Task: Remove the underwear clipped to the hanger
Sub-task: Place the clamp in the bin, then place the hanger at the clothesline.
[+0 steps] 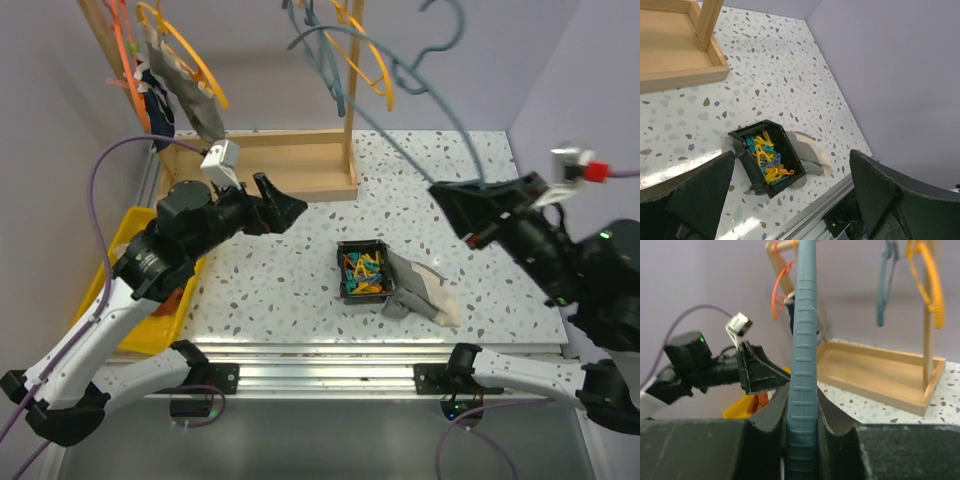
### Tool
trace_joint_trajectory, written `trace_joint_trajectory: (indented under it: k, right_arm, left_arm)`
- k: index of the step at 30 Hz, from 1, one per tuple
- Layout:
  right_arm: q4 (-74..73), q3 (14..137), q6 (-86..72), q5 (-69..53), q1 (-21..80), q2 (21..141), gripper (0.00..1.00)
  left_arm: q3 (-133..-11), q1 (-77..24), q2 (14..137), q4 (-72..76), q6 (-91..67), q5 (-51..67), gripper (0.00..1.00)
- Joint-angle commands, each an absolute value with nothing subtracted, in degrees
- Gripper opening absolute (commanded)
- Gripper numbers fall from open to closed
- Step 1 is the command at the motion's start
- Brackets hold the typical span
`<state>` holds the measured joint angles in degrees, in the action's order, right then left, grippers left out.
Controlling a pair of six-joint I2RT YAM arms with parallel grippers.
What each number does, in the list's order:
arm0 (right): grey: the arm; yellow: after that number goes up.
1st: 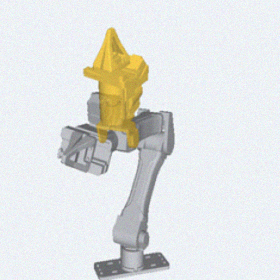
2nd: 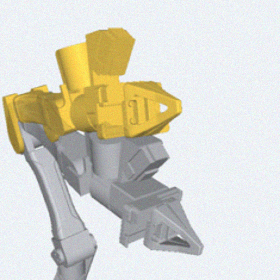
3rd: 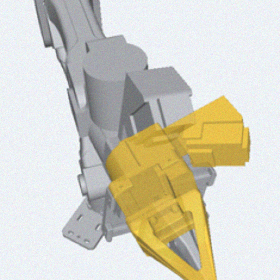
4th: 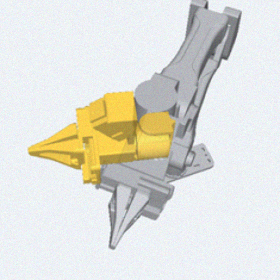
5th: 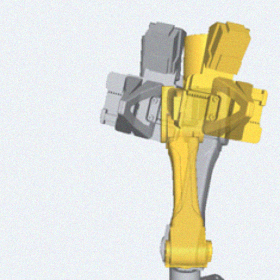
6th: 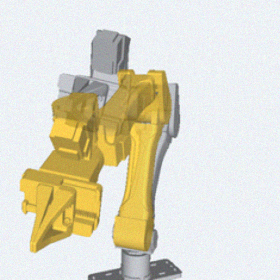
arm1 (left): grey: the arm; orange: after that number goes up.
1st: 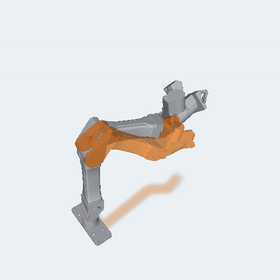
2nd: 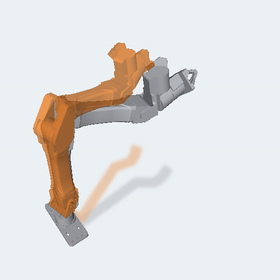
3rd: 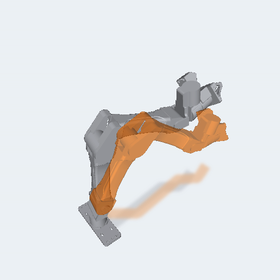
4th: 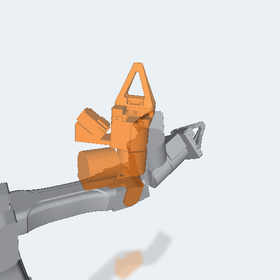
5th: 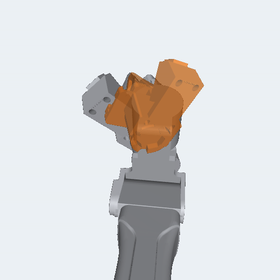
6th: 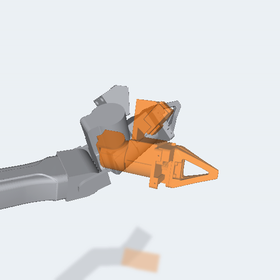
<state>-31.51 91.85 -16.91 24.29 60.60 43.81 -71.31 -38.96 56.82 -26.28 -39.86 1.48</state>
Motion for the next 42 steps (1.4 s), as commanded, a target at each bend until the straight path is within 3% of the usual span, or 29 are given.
trace_joint_trajectory:
  k: [1,5,13,23,30,38,42]
  right_arm:
    - [-30.6,93.2,-13.6,13.0,60.6,53.4,0.00]
    - [-28.7,95.9,-9.8,15.6,60.7,61.3,0.00]
    - [-13.3,95.6,-0.3,34.3,60.7,71.9,0.00]
    - [-6.2,109.6,3.9,37.3,59.5,91.6,0.00]
    - [-6.9,122.9,-2.3,35.7,55.5,101.2,0.00]
    - [-22.5,146.7,-14.6,26.1,47.0,114.2,0.00]
    - [-24.6,147.0,-20.5,20.1,43.4,114.7,0.00]
  left_arm:
    - [-70.7,-38.6,52.0,-29.3,-41.1,-5.0,1.00]
    - [-70.1,-38.6,47.6,-33.9,-41.7,-8.0,1.00]
    - [-67.1,-38.6,38.8,-38.4,-44.5,-11.5,1.00]
    - [-64.7,-38.6,33.2,-42.8,-45.9,-13.3,1.00]
    - [-63.4,-38.6,30.5,-43.9,-47.1,-12.9,1.00]
    - [-62.6,-38.6,28.5,-45.2,-47.8,-13.6,1.00]
    - [-62.8,-38.7,28.2,-45.4,-47.8,-14.1,1.00]
